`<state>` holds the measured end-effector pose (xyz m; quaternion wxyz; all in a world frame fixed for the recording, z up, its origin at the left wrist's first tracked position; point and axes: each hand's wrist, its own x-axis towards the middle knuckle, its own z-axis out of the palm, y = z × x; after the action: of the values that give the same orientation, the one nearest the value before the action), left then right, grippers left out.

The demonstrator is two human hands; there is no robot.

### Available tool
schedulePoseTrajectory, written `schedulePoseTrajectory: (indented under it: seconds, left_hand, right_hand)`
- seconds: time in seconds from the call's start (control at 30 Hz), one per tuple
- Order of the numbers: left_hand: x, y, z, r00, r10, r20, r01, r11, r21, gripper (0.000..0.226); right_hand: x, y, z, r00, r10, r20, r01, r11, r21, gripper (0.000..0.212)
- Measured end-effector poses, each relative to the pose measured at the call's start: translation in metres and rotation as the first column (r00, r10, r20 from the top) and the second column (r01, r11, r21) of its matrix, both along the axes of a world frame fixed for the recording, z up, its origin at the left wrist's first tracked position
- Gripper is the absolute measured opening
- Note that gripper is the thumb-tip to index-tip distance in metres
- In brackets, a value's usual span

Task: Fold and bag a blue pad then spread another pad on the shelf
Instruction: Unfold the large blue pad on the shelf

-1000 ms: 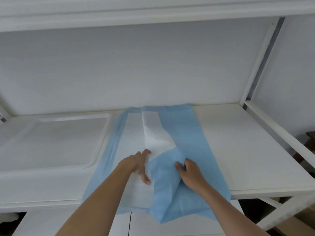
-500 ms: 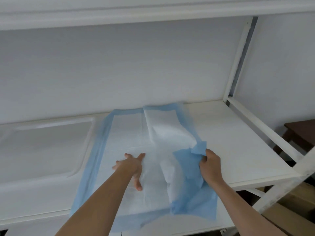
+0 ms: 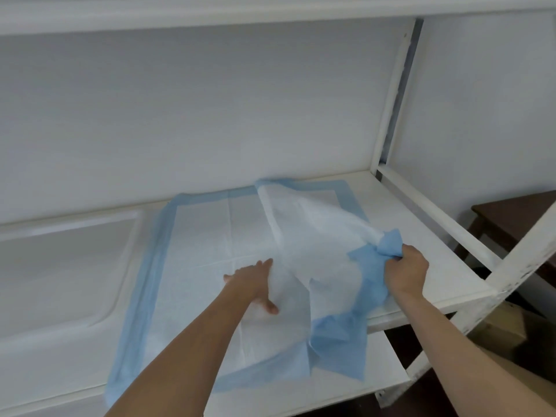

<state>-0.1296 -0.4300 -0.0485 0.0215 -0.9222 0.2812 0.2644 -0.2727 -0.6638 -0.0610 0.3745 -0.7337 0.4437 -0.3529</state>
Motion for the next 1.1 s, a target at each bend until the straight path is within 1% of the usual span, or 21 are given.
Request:
schedulePoseTrajectory:
  seconds: [0.17,0.27,0.33,0.37,0.47,0.53,0.6,0.63,0.67,0.7,0.73,0.77,0.8,0.83,0.87,0.9,0.93,0.97,1.1]
  left_hand:
    - [0.001,-0.004,0.011,0.999,0.036,0.039,-0.043,0.981,0.187,0.108]
    - [0.003,-0.001,0.015,0.995,0.012,0.098,-0.041,0.952,0.304,0.098]
    - [0.004,0.005,0.017,0.995,0.000,0.104,-0.035,0.941,0.336,0.093]
    - [0.004,0.007,0.018,0.996,0.013,0.086,-0.039,0.948,0.316,0.093]
    - [0.001,0.008,0.015,0.996,0.089,0.018,-0.090,0.974,0.206,0.101]
    - [-0.002,0.007,0.008,0.996,0.093,-0.005,-0.091,0.982,0.167,0.111]
    - [-0.002,0.004,0.001,0.998,0.058,-0.010,-0.055,0.985,0.162,0.114]
    - [-0.001,0.003,0.000,0.999,0.045,0.001,-0.044,0.984,0.175,0.113]
    - [-0.002,0.001,-0.001,0.999,0.036,0.023,-0.040,0.981,0.190,0.112]
    - [-0.003,0.001,-0.001,0.998,0.025,0.050,-0.034,0.980,0.195,0.111]
    - [-0.004,0.000,0.000,0.998,0.005,0.070,-0.017,0.984,0.178,0.110]
    - [-0.004,0.000,-0.001,0.997,-0.026,0.077,0.015,0.991,0.135,0.110]
    - [-0.004,-0.001,-0.002,0.996,-0.061,0.067,0.055,0.996,0.077,0.109]
    - [-0.003,-0.001,-0.003,0.995,-0.088,0.047,0.087,0.996,0.023,0.108]
    - [-0.003,0.000,-0.003,0.995,-0.100,0.026,0.101,0.995,-0.012,0.106]
    - [-0.002,0.001,-0.004,0.995,-0.097,0.012,0.097,0.995,-0.029,0.105]
    - [-0.001,0.001,-0.004,0.996,-0.093,0.010,0.093,0.995,-0.036,0.104]
    - [-0.001,0.002,-0.004,0.996,-0.088,0.015,0.088,0.996,-0.034,0.104]
    - [-0.002,0.007,-0.003,0.998,-0.069,0.014,0.069,0.998,0.001,0.104]
  right_hand:
    - [-0.004,-0.028,0.006,0.992,-0.071,-0.103,0.065,0.996,-0.061,0.014]
    - [-0.008,-0.040,0.013,0.971,-0.091,-0.221,0.065,0.990,-0.122,0.008]
    - [-0.010,-0.042,0.021,0.943,-0.118,-0.312,0.060,0.980,-0.189,0.004]
    - [-0.010,-0.042,0.025,0.926,-0.138,-0.352,0.057,0.971,-0.231,0.003]
    - [-0.004,-0.037,0.030,0.878,-0.238,-0.415,0.073,0.924,-0.374,0.029]
    - [0.004,-0.027,0.034,0.877,-0.246,-0.413,0.071,0.916,-0.394,0.048]
    - [0.013,-0.015,0.042,0.907,-0.171,-0.385,-0.013,0.902,-0.432,0.060]
    - [0.019,-0.010,0.043,0.924,-0.101,-0.369,-0.086,0.885,-0.458,0.060]
    - [0.025,-0.003,0.044,0.935,-0.007,-0.355,-0.174,0.864,-0.473,0.054]
    - [0.032,0.004,0.043,0.927,0.127,-0.352,-0.286,0.847,-0.449,0.045]
    - [0.038,0.014,0.041,0.893,0.276,-0.354,-0.408,0.828,-0.384,0.039]
    - [0.042,0.023,0.037,0.841,0.412,-0.352,-0.516,0.807,-0.287,0.036]
    - [0.045,0.032,0.033,0.779,0.522,-0.348,-0.597,0.788,-0.155,0.037]
    - [0.046,0.039,0.030,0.720,0.601,-0.347,-0.641,0.767,0.000,0.042]
    - [0.045,0.044,0.026,0.681,0.653,-0.332,-0.647,0.748,0.147,0.048]
    - [0.045,0.049,0.022,0.664,0.678,-0.315,-0.628,0.734,0.258,0.053]
    - [0.043,0.049,0.018,0.664,0.678,-0.314,-0.597,0.734,0.324,0.058]
    - [0.043,0.049,0.013,0.669,0.670,-0.323,-0.569,0.740,0.358,0.061]
    - [0.040,0.040,-0.002,0.683,0.598,-0.418,-0.490,0.801,0.346,0.069]
